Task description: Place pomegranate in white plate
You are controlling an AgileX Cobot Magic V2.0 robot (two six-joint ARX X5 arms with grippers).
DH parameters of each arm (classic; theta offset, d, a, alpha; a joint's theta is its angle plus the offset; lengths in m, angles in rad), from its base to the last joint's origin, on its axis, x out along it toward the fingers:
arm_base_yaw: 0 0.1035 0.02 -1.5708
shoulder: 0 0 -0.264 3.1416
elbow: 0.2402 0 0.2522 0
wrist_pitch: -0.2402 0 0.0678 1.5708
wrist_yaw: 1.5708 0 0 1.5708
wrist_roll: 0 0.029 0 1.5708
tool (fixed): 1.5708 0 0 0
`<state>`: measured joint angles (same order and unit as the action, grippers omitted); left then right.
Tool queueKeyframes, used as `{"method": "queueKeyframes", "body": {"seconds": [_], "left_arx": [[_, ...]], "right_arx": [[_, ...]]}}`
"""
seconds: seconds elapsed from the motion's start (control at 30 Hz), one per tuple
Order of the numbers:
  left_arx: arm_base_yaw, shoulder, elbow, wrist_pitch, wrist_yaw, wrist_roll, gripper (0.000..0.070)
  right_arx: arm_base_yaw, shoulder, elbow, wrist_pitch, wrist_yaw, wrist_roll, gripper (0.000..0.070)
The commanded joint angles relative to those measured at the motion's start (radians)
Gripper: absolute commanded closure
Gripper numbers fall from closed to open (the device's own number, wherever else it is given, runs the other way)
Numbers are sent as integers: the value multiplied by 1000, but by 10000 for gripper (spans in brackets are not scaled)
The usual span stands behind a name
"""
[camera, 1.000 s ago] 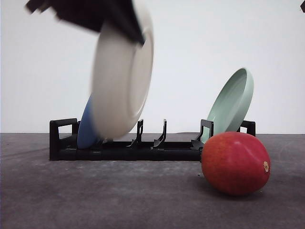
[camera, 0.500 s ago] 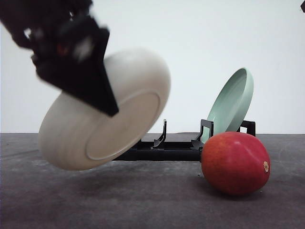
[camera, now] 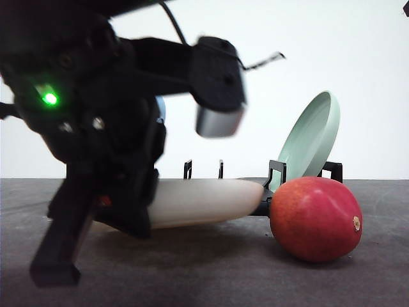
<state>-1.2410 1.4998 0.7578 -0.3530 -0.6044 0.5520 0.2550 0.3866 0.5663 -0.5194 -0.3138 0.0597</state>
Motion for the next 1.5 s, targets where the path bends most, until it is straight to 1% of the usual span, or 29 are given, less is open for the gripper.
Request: {"method": "queueKeyframes", "body": {"seconds": [0.0, 0.07, 0.2, 0.27, 0.33, 0.4, 0.43, 0.47, 0.53, 0.6, 0.7, 0.77, 0.87, 0.93, 1.0, 1.1, 1.17, 1.3, 1.47], "left_arx": [[-20, 34, 25, 9, 12, 16, 664], [-26, 45, 30, 8, 12, 16, 644], [-36, 47, 32, 5, 9, 4, 461], [-37, 45, 36, -1, 1, -8, 433], [-36, 45, 44, -15, -5, -36, 424], [-36, 45, 66, -61, -1, -85, 417], [-34, 44, 80, -89, 5, -109, 401], [-32, 43, 95, -120, 13, -133, 371], [-22, 35, 128, -179, 47, -179, 327], [-7, 21, 159, -231, 115, -229, 305], [25, -12, 195, -296, 245, -306, 305], [54, -48, 203, -316, 338, -355, 305], [118, -115, 203, -334, 497, -446, 305], [176, -164, 203, -340, 601, -500, 305], [242, -215, 203, -333, 673, -534, 305], [335, -281, 203, -322, 695, -555, 306], [395, -315, 203, -321, 695, -548, 306], [522, -368, 202, -324, 695, -507, 306], [688, -412, 194, -292, 718, -523, 306]], "right_arx": [[4, 3, 17, 10, 0, 8, 311], [4, 3, 17, 10, 0, 8, 311], [4, 3, 17, 10, 0, 7, 311], [4, 3, 17, 10, 0, 7, 311], [4, 3, 17, 10, 0, 7, 311], [4, 3, 17, 10, 0, 7, 311], [4, 3, 17, 10, 0, 7, 311], [4, 3, 17, 10, 0, 7, 311], [4, 3, 17, 10, 0, 7, 311], [4, 3, 17, 10, 0, 7, 311], [4, 3, 17, 10, 0, 7, 311], [4, 3, 17, 10, 0, 7, 311], [4, 3, 17, 10, 0, 7, 311], [4, 3, 17, 10, 0, 8, 311], [4, 3, 17, 10, 0, 8, 311], [4, 3, 17, 10, 0, 8, 311], [4, 3, 17, 10, -1, 8, 311], [4, 3, 17, 9, -1, 8, 311], [4, 3, 17, 9, -1, 12, 311]]}}
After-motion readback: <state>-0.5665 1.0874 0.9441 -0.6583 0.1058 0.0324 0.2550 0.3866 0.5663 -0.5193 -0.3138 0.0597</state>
